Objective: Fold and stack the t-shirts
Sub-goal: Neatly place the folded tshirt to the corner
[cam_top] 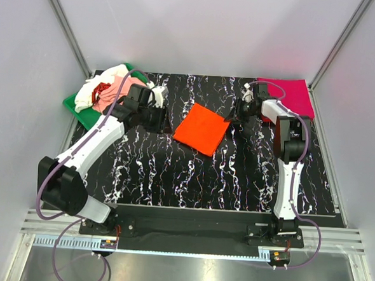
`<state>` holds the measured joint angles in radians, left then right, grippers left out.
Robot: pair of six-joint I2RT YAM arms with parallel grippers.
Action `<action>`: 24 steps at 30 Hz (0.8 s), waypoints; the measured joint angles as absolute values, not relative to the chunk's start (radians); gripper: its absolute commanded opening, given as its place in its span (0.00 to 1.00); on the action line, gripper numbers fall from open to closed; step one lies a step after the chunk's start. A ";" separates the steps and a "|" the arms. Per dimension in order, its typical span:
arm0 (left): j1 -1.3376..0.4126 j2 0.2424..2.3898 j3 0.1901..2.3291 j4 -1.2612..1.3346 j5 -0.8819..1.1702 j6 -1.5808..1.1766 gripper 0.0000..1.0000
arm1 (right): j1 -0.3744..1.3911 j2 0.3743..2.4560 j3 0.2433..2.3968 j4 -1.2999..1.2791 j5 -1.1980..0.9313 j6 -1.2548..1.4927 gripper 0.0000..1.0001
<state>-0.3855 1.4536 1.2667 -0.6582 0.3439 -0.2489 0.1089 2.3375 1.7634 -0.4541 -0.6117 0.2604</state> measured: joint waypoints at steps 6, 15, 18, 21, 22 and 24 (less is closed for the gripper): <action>-0.385 1.420 1.245 -0.653 0.359 -0.239 0.42 | 0.109 2.342 1.764 -0.474 -0.612 0.249 0.00; -0.385 1.382 1.201 -0.634 0.386 -0.239 0.43 | 0.111 2.274 1.782 -0.571 -0.487 0.181 0.00; -0.385 1.378 1.200 -0.634 0.387 -0.238 0.43 | 0.110 2.218 1.795 -0.613 -0.403 0.136 0.00; -0.385 1.373 1.200 -0.633 0.394 -0.239 0.43 | 0.109 2.146 1.797 -0.642 -0.323 0.082 0.00; -0.385 1.372 1.200 -0.632 0.399 -0.239 0.43 | 0.108 2.122 1.801 -0.654 -0.296 0.060 0.00; -0.385 1.372 1.200 -0.630 0.410 -0.239 0.43 | 0.107 2.078 1.820 -0.670 -0.236 0.014 0.00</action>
